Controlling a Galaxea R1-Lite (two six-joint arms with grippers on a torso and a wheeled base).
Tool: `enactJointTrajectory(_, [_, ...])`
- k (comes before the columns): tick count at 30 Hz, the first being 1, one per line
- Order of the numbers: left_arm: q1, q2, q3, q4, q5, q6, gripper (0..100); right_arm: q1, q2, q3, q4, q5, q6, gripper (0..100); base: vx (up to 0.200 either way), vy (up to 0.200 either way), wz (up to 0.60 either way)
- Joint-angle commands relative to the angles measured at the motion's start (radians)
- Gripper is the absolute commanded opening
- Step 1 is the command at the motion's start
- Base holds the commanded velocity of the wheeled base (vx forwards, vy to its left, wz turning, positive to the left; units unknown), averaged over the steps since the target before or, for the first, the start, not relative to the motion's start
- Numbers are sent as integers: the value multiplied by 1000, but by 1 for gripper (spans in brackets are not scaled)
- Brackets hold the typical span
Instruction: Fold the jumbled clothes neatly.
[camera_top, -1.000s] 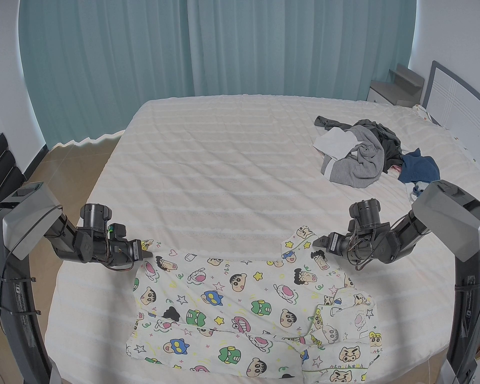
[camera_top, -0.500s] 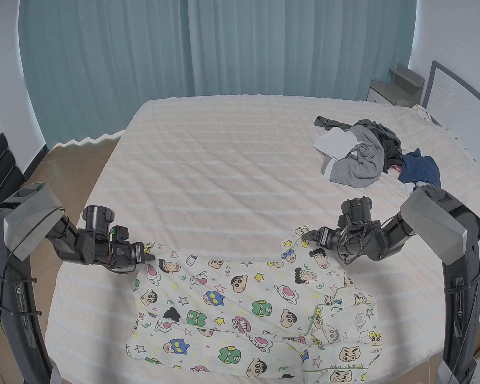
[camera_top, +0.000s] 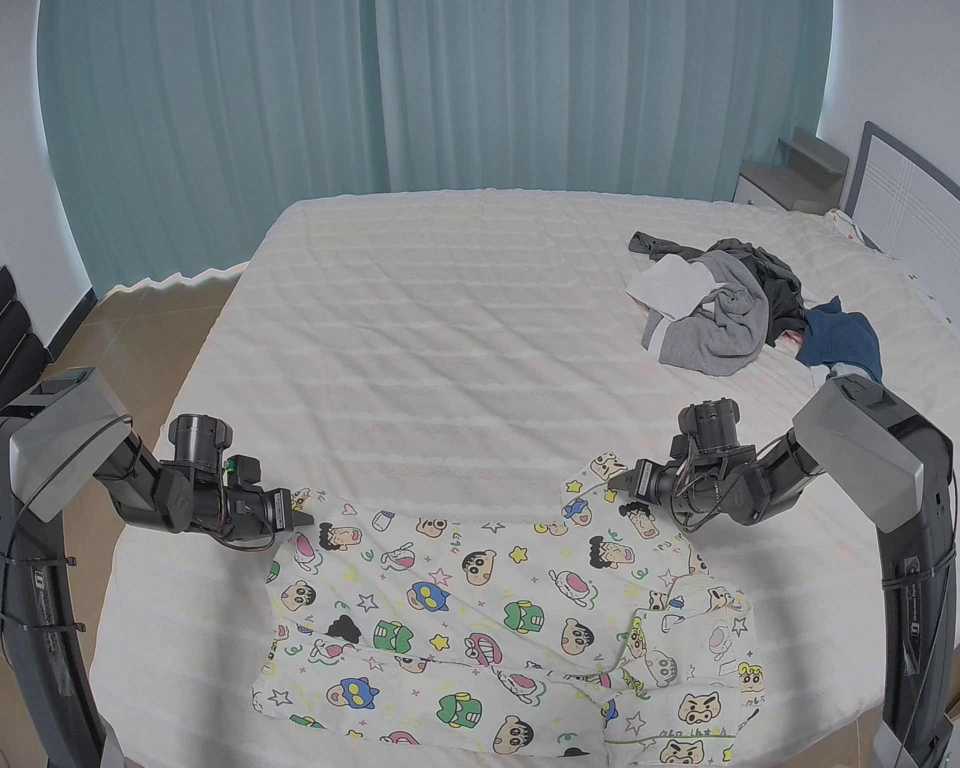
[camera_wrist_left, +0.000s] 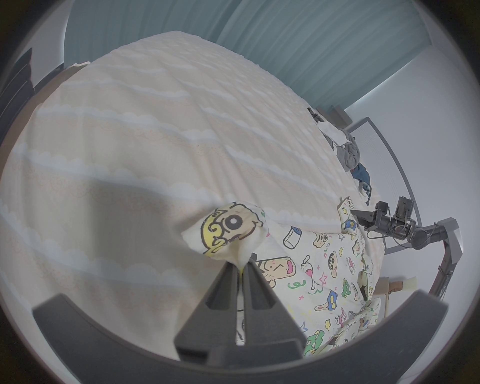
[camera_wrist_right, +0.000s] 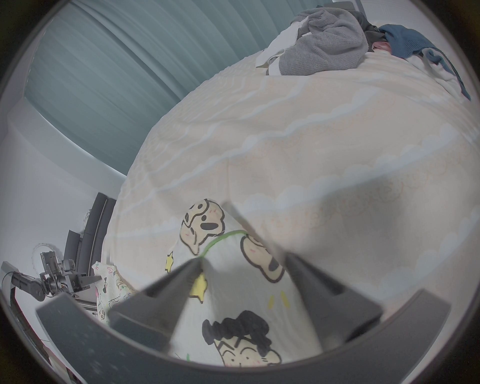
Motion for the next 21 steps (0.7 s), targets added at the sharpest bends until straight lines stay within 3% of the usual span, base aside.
enactJointTrajectory(1, [-3,1,0,0,1,-1,0,1,4,2,-4,1,-6,0,0,0,0])
enactJointTrajectory(11, [-3,1,-1,-6,30,1,0,-9,-22,14,-105,-10,-16,0,0,0,0])
enactJointTrajectory(21, [-4,23,3,-144,91,-8,0,-16,-28,0,-194,-57,-32,0,0,0,0])
